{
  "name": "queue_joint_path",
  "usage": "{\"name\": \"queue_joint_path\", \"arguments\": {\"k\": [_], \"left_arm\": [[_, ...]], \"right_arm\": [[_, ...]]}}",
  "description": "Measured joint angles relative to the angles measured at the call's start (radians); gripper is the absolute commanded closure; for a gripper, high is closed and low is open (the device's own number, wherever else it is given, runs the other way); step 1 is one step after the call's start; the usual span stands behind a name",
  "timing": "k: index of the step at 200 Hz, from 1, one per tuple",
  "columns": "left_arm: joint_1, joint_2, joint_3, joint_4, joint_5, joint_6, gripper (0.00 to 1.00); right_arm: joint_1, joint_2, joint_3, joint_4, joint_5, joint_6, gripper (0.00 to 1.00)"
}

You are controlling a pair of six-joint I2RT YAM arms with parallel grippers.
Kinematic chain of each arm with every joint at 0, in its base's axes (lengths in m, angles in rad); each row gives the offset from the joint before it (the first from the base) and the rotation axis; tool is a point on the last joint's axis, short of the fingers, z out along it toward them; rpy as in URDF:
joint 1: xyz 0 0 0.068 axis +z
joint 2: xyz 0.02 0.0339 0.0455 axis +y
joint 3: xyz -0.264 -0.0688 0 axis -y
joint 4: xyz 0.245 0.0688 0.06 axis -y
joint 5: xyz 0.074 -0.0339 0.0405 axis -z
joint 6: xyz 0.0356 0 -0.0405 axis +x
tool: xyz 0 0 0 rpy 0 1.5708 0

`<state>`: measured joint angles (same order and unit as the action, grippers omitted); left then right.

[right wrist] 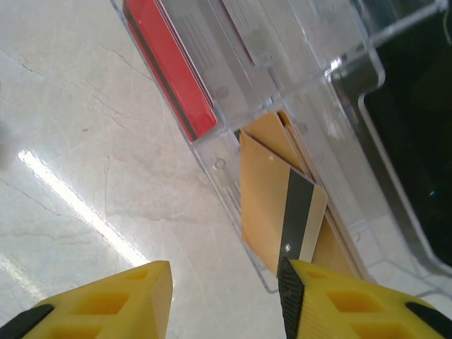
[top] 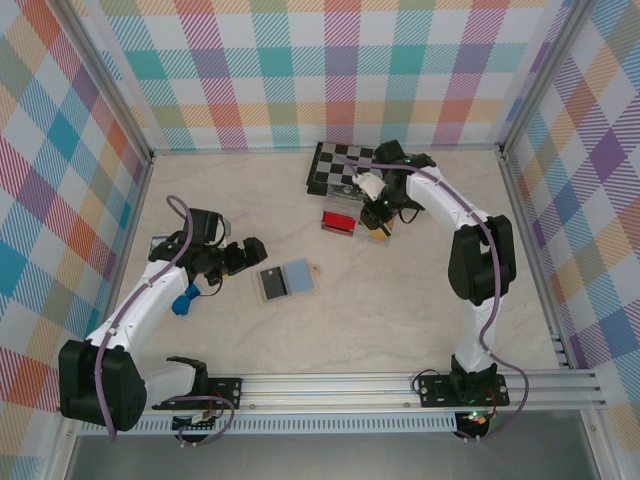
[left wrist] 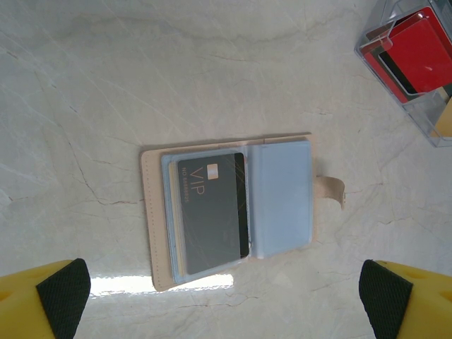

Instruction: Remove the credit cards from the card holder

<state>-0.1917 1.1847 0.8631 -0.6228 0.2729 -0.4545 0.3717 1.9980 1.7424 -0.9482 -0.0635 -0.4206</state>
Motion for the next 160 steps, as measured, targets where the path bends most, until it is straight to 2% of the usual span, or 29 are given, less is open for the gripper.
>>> {"name": "queue_joint_path", "arguments": {"k": [52, 160], "left_arm": [[0.0, 0.0, 0.0, 0.0, 0.006, 0.0, 0.0], [0.0, 0.006, 0.0, 0.0, 0.006, 0.0, 0.0]], "right_arm": [[-0.018, 0.004, 0.0, -0.013, 0.056, 0.069, 0.58], [-0.019, 0.089, 0.029, -0.014, 0.125, 0.061, 0.64]]}}
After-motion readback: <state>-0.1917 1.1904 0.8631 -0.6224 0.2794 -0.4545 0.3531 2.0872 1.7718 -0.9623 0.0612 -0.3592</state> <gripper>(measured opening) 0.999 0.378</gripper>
